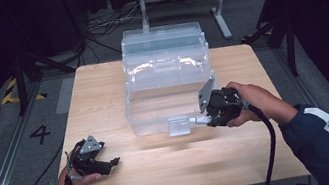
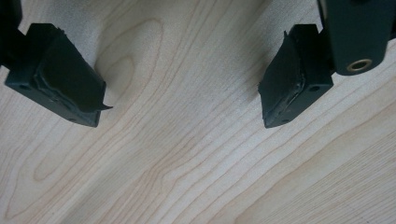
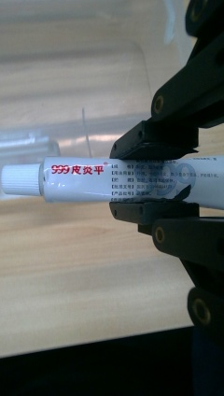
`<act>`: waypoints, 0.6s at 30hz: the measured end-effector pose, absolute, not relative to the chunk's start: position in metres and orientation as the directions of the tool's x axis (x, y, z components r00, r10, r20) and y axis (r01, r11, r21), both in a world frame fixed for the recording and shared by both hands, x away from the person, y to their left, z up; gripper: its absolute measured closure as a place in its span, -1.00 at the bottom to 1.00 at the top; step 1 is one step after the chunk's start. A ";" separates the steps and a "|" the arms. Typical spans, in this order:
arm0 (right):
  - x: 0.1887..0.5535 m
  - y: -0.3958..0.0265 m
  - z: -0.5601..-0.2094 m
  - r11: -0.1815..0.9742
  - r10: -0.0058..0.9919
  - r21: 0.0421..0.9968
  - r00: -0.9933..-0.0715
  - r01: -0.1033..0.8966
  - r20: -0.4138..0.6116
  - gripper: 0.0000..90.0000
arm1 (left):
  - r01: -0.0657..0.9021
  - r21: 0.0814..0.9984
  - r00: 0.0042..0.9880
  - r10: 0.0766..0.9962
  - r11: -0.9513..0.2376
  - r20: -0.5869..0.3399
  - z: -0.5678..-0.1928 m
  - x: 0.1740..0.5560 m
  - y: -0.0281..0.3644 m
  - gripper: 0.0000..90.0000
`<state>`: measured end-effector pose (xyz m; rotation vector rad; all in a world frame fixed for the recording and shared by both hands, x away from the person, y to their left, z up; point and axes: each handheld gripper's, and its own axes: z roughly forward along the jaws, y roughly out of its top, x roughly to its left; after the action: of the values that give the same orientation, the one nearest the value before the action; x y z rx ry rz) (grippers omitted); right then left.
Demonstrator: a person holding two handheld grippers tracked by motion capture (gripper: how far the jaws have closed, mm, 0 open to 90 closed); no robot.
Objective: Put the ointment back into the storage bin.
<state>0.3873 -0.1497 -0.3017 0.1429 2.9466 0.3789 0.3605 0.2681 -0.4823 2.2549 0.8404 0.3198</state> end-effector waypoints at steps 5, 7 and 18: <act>0.398 -0.150 -0.293 0.960 0.135 0.268 -0.976 0.085 -0.171 0.60 | 0.478 0.687 0.760 0.650 -0.547 -0.011 -0.482 0.360 0.268 -0.67; 0.404 -0.150 -0.291 0.960 0.134 0.268 -0.975 0.084 -0.175 0.60 | 0.478 0.687 0.760 0.650 -0.547 -0.011 -0.482 0.361 0.268 -0.67; 0.441 -0.134 -0.286 0.961 0.157 0.255 -0.970 0.106 -0.187 0.60 | 0.477 0.687 0.760 0.650 -0.548 -0.010 -0.482 0.361 0.268 -0.67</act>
<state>0.4410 -0.1345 -0.2861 0.1968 2.9054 0.3611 0.3605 0.2682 -0.4822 2.2574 0.8388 0.3204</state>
